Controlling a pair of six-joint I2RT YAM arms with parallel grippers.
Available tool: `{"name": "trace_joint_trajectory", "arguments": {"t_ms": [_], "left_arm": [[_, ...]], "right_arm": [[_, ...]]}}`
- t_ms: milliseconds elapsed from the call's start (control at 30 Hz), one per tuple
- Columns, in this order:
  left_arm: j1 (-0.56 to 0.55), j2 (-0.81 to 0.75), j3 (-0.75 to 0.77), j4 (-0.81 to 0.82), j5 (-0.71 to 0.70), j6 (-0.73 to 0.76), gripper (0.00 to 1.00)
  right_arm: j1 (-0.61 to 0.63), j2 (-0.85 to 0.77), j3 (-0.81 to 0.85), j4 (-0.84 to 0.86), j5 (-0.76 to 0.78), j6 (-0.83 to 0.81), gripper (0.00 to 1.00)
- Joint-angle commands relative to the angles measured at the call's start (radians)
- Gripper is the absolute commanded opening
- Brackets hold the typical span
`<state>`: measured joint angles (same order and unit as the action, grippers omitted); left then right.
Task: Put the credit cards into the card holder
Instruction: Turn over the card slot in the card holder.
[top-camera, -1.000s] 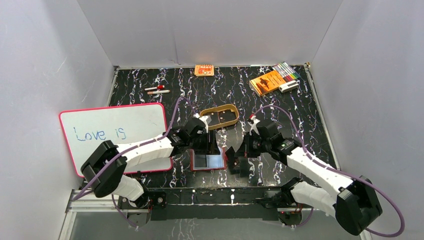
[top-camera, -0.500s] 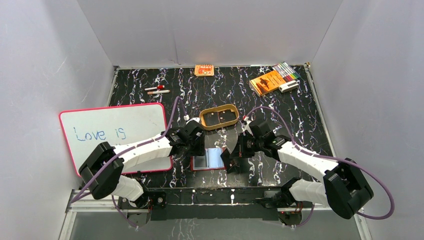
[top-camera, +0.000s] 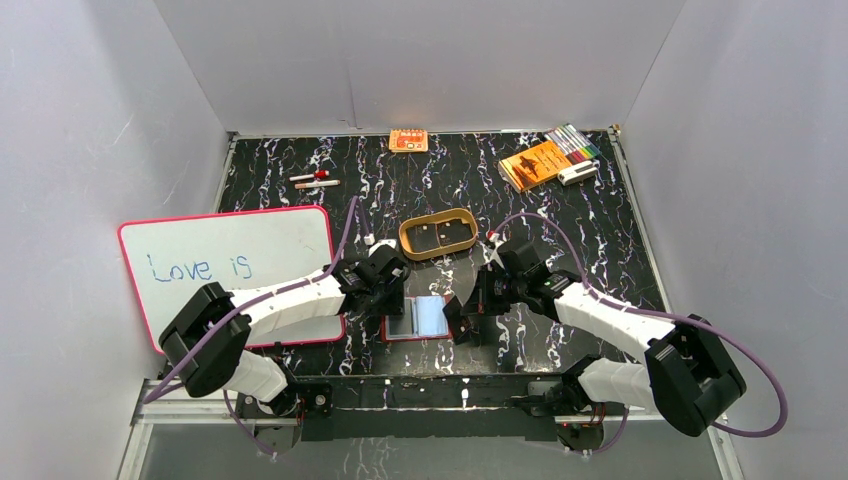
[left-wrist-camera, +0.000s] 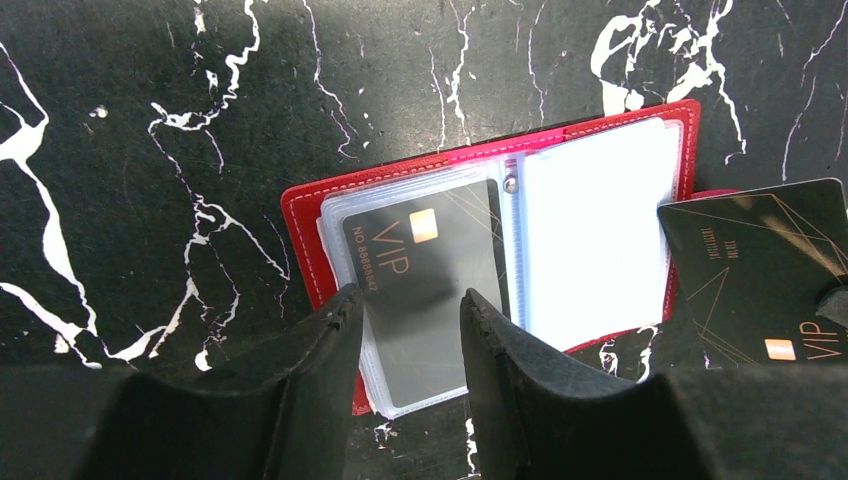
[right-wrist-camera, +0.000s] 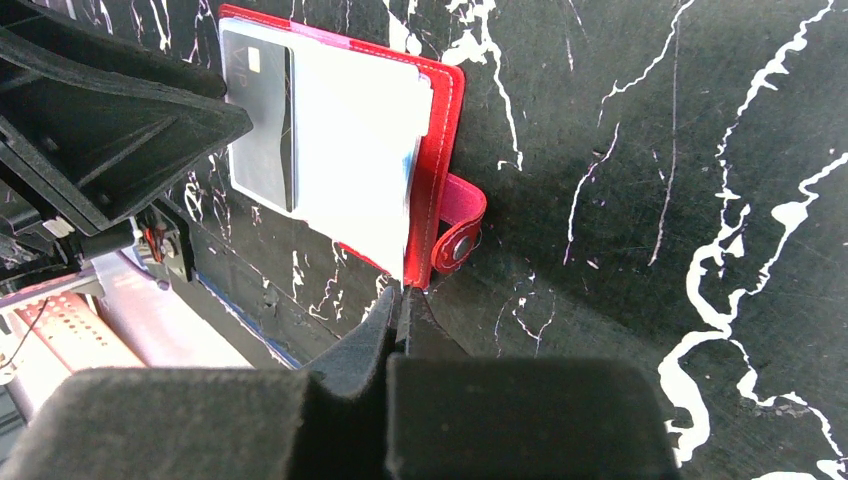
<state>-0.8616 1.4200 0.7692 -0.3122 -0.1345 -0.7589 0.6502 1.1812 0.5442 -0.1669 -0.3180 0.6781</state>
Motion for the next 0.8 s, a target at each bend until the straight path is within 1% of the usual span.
{"name": "trace_joint_trajectory", "arguments": {"t_ms": [0, 433, 667, 767], "left_arm": [[-0.004, 0.008, -0.018, -0.015, -0.024, -0.006, 0.39], [-0.004, 0.017, -0.031, 0.001, -0.014, -0.015, 0.38], [-0.004, 0.005, -0.039, 0.001, -0.017, -0.016, 0.38], [-0.004, 0.005, -0.039, 0.002, -0.017, -0.017, 0.38]], "right_arm": [[0.005, -0.024, 0.010, 0.006, 0.006, 0.006, 0.00], [0.004, -0.005, -0.004, 0.052, -0.045, 0.016, 0.00], [0.003, -0.036, -0.013, 0.003, 0.021, 0.029, 0.00], [0.003, -0.038, -0.017, -0.003, 0.025, 0.031, 0.00]]}}
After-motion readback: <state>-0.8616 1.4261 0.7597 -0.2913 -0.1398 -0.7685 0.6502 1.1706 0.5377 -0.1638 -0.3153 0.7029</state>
